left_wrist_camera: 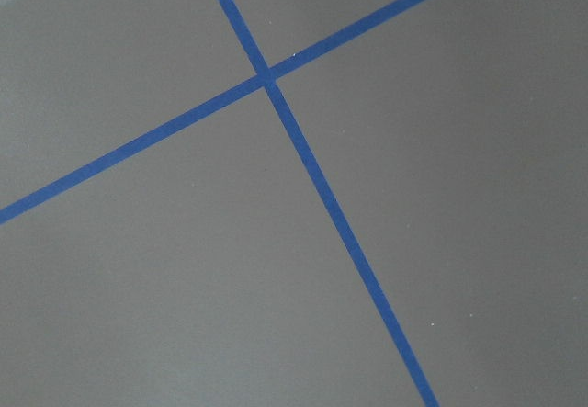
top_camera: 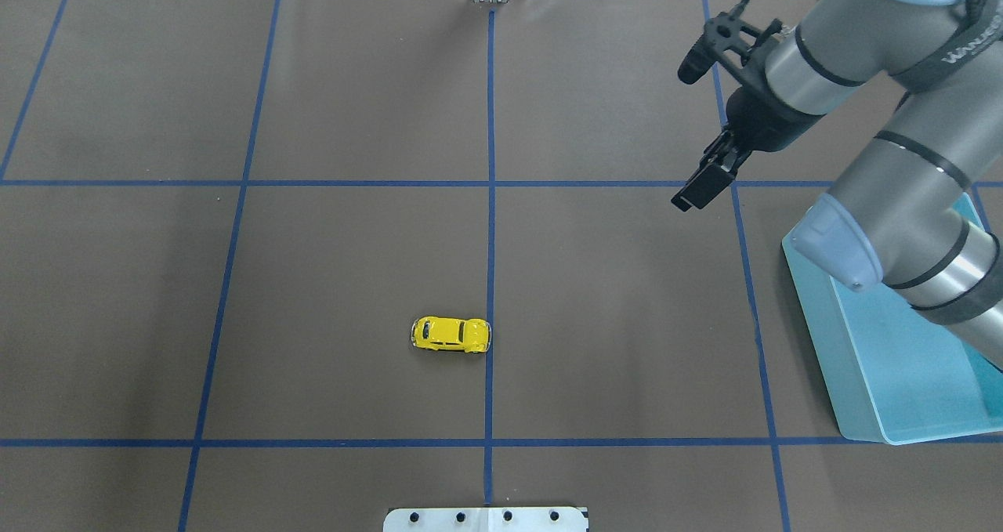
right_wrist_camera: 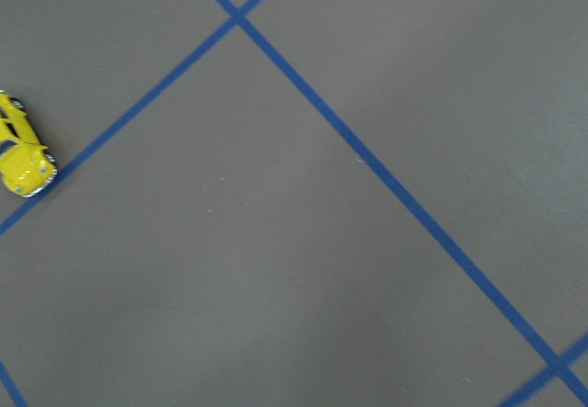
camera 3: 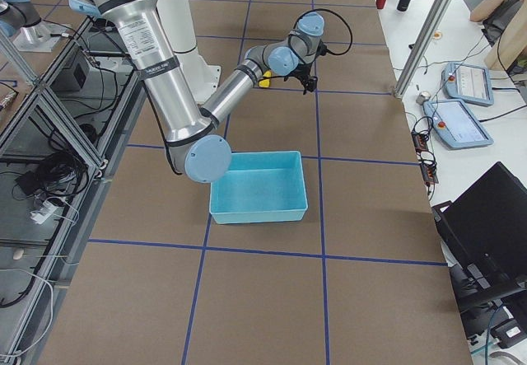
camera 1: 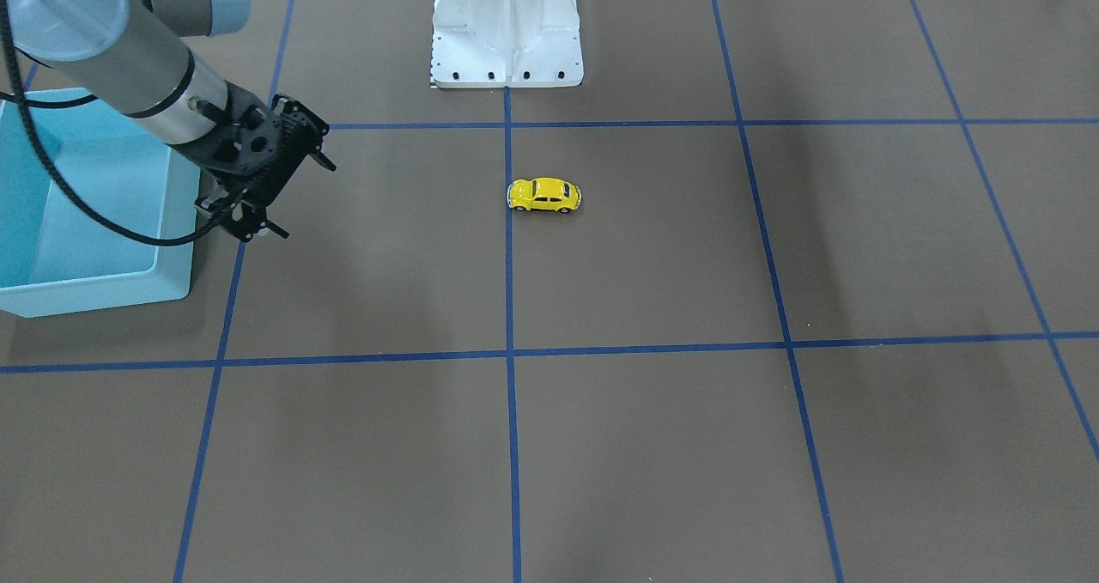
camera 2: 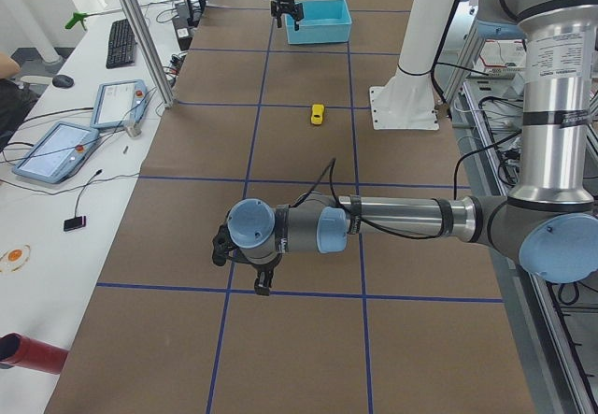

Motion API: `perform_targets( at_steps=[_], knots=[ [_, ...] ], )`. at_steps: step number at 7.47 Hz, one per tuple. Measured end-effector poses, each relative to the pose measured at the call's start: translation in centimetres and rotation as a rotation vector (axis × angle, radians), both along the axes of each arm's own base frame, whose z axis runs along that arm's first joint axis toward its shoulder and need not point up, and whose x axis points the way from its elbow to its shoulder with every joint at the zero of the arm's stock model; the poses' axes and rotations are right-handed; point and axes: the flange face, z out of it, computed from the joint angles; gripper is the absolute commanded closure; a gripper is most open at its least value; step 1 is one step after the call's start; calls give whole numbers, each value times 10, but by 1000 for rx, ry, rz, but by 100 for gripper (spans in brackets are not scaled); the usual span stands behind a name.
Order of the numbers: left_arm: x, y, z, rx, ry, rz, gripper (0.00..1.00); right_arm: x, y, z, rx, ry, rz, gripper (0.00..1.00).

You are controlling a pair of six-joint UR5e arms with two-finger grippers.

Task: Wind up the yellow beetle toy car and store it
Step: 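Move the right gripper over the yellow car and lower it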

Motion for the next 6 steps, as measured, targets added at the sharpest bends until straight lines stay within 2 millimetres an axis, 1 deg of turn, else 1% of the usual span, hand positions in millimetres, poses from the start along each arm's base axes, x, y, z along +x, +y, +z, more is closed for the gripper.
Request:
perform_targets(
  at_steps=[2, 4, 6],
  knots=[
    [-5, -5, 1, 1, -72, -5, 0, -43, 13, -35, 132, -12, -61, 0],
    [-7, -4, 9, -10, -110, -6, 0, -106, 50, -56, 252, 49, -79, 0],
    [-8, -3, 13, -40, -120, -22, 0, -170, 96, -73, 282, 156, -124, 0]
  ],
)
